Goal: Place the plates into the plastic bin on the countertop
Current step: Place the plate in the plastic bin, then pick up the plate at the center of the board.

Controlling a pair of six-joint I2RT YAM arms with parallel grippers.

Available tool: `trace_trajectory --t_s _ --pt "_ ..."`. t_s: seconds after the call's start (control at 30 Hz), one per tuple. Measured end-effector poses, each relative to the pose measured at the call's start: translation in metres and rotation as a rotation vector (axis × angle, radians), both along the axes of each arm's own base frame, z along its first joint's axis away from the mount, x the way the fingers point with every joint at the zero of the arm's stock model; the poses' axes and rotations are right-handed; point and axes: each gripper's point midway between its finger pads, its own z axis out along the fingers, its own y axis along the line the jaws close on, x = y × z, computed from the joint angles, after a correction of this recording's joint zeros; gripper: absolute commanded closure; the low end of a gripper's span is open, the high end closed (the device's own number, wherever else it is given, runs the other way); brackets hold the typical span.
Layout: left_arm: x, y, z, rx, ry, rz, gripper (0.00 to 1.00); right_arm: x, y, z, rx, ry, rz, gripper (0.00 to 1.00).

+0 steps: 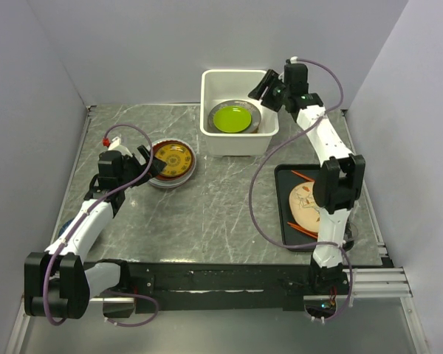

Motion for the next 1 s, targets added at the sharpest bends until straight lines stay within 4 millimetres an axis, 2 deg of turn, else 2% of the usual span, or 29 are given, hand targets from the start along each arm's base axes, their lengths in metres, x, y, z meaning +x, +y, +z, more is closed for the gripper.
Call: trace_trajectory --t_s 0.2,0.33,0.47,0.57,0.77,0.87,1.0 --pt "0.001 0.000 -0.002 0.000 0.007 0.001 0.01 -0.033 0.002 0.020 0.018 -0.037 0.030 0.34" --pt "0.002 0.001 -0.013 0.005 0.038 0.006 0.02 -0.065 0.005 0.030 0.029 -0.061 0.054 0.34" --pt "0.004 0.001 -0.027 0.011 0.078 0.009 0.19 -0.096 0.011 0.039 0.039 -0.090 0.087 0.34" --pt "0.006 0.001 -0.032 0.011 0.095 0.010 0.35 -0.108 0.016 0.041 0.044 -0.106 0.103 0.34" --pt "0.018 0.000 -0.032 0.014 0.095 0.010 0.44 -0.132 0.016 0.017 0.036 -0.065 0.113 0.34" --pt "0.023 0.000 -0.031 0.013 0.089 0.010 0.45 -0.138 0.014 0.007 0.030 -0.044 0.111 0.34" --pt "0.029 0.001 -0.033 0.018 0.095 0.015 0.45 -0.142 0.012 0.004 0.021 -0.038 0.108 0.34"
